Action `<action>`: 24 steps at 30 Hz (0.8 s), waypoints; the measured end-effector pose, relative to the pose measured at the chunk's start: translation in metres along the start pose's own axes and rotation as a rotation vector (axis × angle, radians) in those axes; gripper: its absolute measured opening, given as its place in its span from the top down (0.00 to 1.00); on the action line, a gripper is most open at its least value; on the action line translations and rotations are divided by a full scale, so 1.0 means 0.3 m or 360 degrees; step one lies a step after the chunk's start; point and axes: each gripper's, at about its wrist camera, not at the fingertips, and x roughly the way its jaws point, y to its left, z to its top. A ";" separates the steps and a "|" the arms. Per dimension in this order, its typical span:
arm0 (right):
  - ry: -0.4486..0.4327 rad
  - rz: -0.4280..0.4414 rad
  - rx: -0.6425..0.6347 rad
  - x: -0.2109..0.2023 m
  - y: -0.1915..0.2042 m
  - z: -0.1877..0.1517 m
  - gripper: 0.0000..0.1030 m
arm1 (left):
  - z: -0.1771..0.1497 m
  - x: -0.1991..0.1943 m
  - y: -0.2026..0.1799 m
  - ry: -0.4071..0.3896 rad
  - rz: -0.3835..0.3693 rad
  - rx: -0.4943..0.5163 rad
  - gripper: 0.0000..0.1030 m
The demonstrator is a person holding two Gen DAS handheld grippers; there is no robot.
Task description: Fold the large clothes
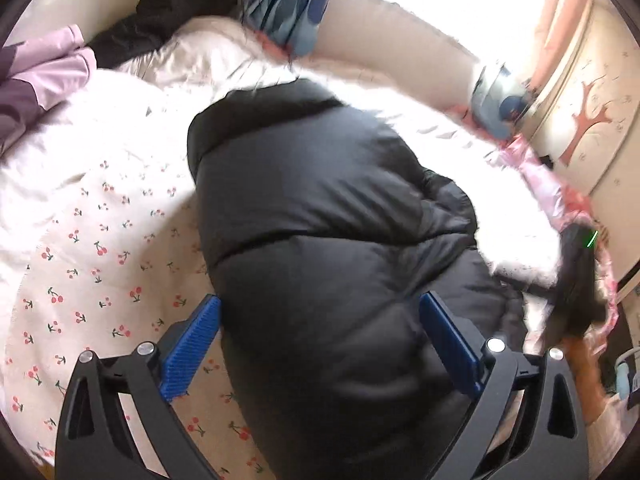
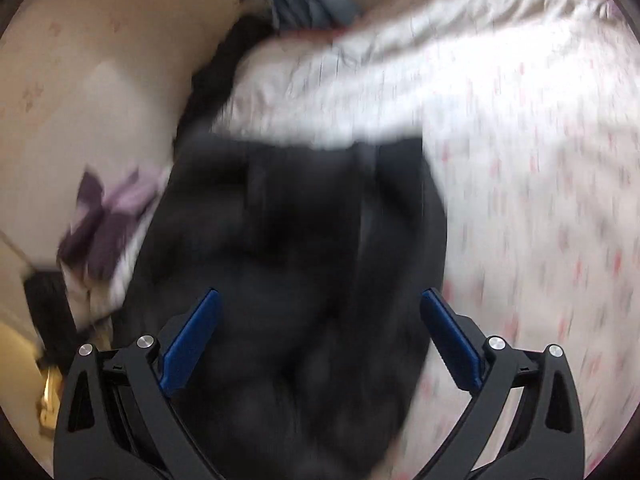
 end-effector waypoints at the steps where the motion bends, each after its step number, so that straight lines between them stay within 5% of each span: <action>1: 0.0123 0.0077 0.0113 0.076 -0.048 -0.060 0.06 | -0.009 0.015 -0.006 0.0026 0.0005 0.0015 0.08; 5: 0.0075 -0.0039 0.0146 0.028 -0.056 -0.054 0.07 | -0.050 0.094 -0.042 0.0123 0.0118 0.0149 0.07; 7: -0.0145 -0.0253 0.0012 -0.099 0.022 -0.037 0.07 | -0.047 0.083 -0.028 0.0135 0.0103 0.0098 0.07; 10: -0.0446 -0.0247 -0.0141 -0.220 0.152 -0.030 0.07 | -0.053 0.054 -0.016 0.0140 0.0084 0.0041 0.07; 12: -0.0383 -0.0313 -0.0274 -0.154 0.222 -0.014 0.07 | -0.063 0.054 -0.013 0.0154 0.0095 0.0029 0.07; 14: -0.0010 -0.0351 -0.0273 0.048 0.185 -0.026 0.07 | -0.068 0.060 -0.012 0.0169 0.0098 0.0013 0.07; 15: 0.0076 -0.0254 -0.0205 0.121 0.128 -0.046 0.07 | -0.070 0.064 -0.008 0.0180 0.0096 0.0001 0.07; 18: 0.0143 -0.0190 -0.0087 0.090 0.064 -0.030 0.07 | -0.082 0.060 -0.008 0.0246 0.0073 -0.0006 0.07; 24: -0.0281 -0.0117 -0.0156 -0.169 0.064 0.104 0.07 | -0.079 -0.122 -0.007 -0.0021 0.0043 -0.0033 0.07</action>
